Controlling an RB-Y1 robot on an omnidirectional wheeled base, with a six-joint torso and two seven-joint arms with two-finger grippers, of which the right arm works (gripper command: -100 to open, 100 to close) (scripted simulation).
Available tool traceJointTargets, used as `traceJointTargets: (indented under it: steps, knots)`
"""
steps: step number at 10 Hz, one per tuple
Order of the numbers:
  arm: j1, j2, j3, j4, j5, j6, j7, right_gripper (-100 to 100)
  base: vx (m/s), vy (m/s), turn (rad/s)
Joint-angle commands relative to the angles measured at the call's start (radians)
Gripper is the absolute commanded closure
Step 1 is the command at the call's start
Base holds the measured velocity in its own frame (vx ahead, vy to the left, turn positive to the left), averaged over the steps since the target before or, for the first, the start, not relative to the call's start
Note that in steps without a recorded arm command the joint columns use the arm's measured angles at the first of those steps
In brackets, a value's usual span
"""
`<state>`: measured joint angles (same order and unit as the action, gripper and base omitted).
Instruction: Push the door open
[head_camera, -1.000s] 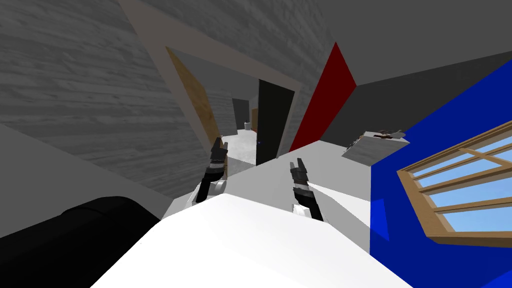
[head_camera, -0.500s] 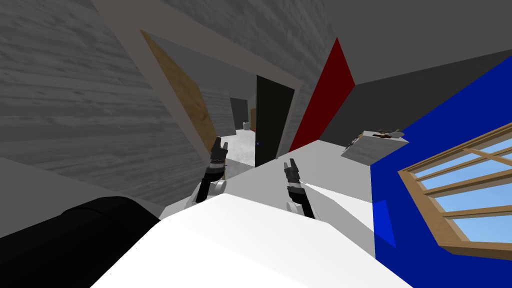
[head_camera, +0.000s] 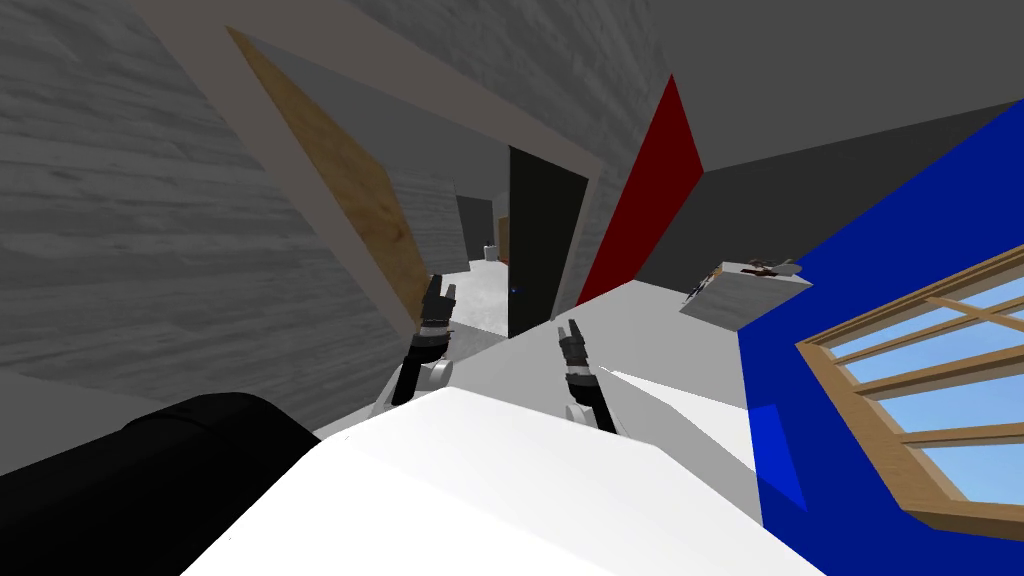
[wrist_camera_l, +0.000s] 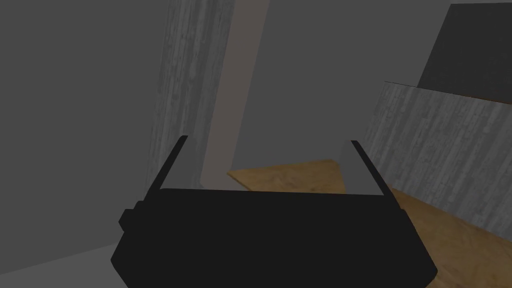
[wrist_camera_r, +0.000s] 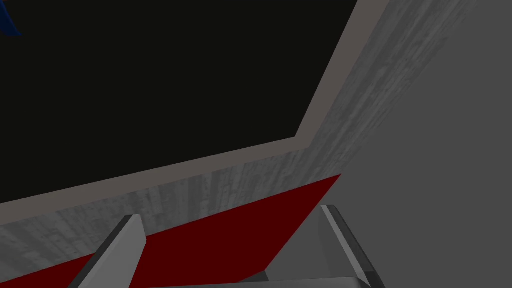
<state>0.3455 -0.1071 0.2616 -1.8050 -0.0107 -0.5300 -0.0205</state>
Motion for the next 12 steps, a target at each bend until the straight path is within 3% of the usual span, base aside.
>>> traceJointTargets:
  steps: [1,9,12]
  knots:
    - [-0.02,-0.009,0.031,0.044,-0.004,-0.013,-0.007,-100,0.139,0.003,-0.055]
    - [-0.1,-0.034,0.145,0.212,-0.019,-0.059,-0.028,-100,0.132,0.01,-0.039]
    - [-0.141,-0.046,0.203,0.297,-0.027,-0.083,-0.04,-100,0.144,0.015,-0.051]
